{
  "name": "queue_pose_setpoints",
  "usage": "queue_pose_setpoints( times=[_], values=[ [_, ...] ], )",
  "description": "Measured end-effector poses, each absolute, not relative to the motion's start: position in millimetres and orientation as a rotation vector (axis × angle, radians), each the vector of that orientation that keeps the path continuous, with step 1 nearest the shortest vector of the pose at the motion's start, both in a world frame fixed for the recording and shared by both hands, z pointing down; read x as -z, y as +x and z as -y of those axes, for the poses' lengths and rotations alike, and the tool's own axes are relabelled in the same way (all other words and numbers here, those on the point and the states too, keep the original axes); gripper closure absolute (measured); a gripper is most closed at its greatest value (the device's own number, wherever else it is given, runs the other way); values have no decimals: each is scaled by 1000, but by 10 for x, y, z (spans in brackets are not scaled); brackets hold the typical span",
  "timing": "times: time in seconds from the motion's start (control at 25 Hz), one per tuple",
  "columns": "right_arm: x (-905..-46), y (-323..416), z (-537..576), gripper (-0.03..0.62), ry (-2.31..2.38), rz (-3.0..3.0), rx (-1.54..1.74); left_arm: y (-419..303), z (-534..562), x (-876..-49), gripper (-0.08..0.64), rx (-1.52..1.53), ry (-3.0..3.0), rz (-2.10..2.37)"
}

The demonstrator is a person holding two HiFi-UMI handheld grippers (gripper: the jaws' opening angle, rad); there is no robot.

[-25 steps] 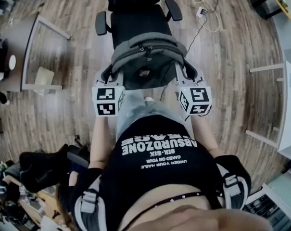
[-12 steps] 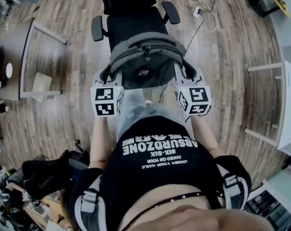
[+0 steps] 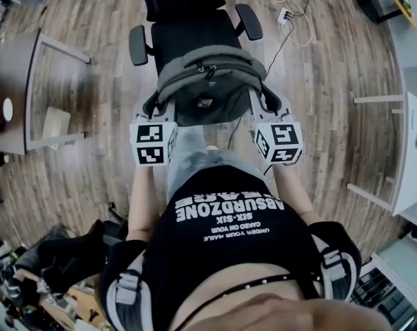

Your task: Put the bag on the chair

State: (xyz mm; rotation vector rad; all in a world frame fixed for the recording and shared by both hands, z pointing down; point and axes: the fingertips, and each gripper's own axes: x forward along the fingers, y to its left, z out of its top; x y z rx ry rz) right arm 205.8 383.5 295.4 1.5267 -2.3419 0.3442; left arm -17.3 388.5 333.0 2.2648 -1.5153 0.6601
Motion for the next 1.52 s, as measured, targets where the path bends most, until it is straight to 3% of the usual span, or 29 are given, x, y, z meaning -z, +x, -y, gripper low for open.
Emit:
queue_pose_setpoints(
  times=[1.52],
  values=[
    [-3240, 1028, -832, 500, 1618, 2176, -450, -1164, -752, -3655, 434, -723, 2306, 1312]
  ],
)
